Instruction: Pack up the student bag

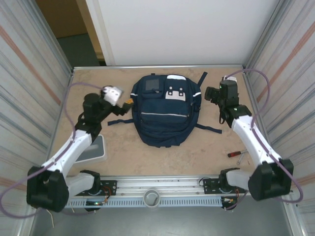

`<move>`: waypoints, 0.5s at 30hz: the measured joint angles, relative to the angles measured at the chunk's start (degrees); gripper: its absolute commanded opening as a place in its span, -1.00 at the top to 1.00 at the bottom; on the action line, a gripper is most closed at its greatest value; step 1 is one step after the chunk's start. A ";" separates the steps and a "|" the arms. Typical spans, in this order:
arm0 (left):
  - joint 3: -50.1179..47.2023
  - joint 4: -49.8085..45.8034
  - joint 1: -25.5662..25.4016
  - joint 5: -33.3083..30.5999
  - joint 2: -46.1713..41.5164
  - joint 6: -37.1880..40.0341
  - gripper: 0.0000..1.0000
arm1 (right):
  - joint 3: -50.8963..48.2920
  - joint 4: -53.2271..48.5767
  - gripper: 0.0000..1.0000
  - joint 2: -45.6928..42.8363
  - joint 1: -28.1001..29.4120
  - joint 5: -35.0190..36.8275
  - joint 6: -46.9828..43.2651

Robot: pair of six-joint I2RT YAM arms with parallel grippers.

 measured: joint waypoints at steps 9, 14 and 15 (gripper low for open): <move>-11.32 5.11 12.09 -15.52 -3.08 -12.50 -0.97 | -11.45 6.21 -0.98 -4.28 -4.90 12.35 -1.77; -11.39 7.50 12.26 -17.64 5.38 -12.76 -0.97 | -18.01 13.42 -0.98 3.34 -6.16 13.29 -1.79; -11.43 7.80 12.26 -17.88 7.10 -12.74 -0.97 | -19.28 15.32 -0.98 4.52 -6.16 13.20 -2.12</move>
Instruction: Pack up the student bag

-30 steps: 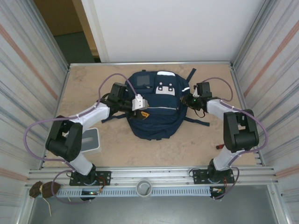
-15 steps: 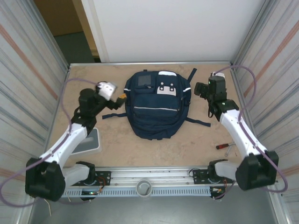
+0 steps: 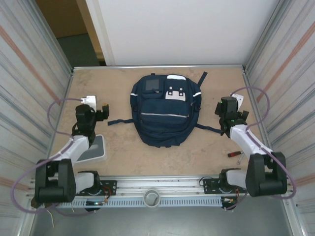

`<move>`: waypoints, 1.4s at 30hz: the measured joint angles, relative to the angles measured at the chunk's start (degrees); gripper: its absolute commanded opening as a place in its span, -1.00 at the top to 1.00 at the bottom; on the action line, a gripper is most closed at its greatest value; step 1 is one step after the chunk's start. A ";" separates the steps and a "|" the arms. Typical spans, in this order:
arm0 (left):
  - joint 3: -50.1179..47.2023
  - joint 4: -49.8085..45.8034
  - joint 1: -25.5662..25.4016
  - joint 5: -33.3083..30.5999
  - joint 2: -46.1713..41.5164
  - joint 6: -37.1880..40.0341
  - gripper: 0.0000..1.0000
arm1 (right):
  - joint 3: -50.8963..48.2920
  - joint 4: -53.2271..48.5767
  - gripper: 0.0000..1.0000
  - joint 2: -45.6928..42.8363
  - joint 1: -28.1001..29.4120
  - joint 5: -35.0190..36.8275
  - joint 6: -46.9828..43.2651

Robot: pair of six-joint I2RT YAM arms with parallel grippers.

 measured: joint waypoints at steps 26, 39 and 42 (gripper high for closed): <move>-5.09 7.74 2.21 3.85 4.94 1.40 -0.97 | -16.44 38.29 -0.98 7.52 -4.15 -18.01 -6.25; -7.96 13.38 2.29 10.23 4.42 0.24 -0.97 | -17.00 47.93 -0.98 15.93 -4.48 -24.28 -7.89; -8.24 17.40 2.29 12.39 7.26 -0.74 -0.97 | -16.35 47.87 -0.98 15.93 -4.48 -24.81 -8.07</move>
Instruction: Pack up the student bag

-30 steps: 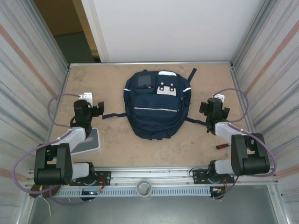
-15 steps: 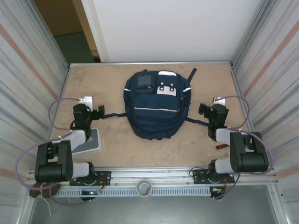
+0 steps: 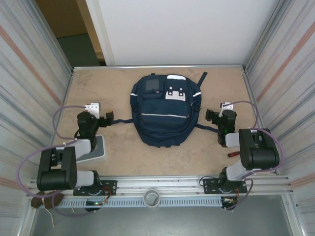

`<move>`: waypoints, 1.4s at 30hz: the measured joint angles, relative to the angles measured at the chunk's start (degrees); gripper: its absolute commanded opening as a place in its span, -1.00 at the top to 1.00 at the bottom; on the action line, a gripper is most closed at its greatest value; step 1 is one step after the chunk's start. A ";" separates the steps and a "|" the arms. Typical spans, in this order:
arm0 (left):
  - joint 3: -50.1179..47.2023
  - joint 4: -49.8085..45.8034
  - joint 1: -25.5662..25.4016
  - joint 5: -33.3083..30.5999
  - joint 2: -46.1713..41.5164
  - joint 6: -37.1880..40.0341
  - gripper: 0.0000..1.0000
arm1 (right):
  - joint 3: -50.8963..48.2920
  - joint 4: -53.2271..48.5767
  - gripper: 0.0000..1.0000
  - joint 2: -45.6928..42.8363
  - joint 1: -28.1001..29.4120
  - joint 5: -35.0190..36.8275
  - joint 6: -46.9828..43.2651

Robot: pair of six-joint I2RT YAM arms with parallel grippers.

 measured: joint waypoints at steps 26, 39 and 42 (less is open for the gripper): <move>2.91 3.21 -2.38 -0.11 10.60 0.31 -0.97 | 1.22 -1.31 -0.98 0.00 -1.90 -4.11 -0.04; 2.91 3.21 -2.40 -0.11 10.60 0.31 -0.97 | 1.20 -1.31 -0.98 0.00 -1.90 -4.28 -0.04; 2.91 3.21 -2.38 -0.11 10.60 0.31 -0.97 | 1.22 -1.31 -0.98 0.00 -1.90 -4.28 -0.04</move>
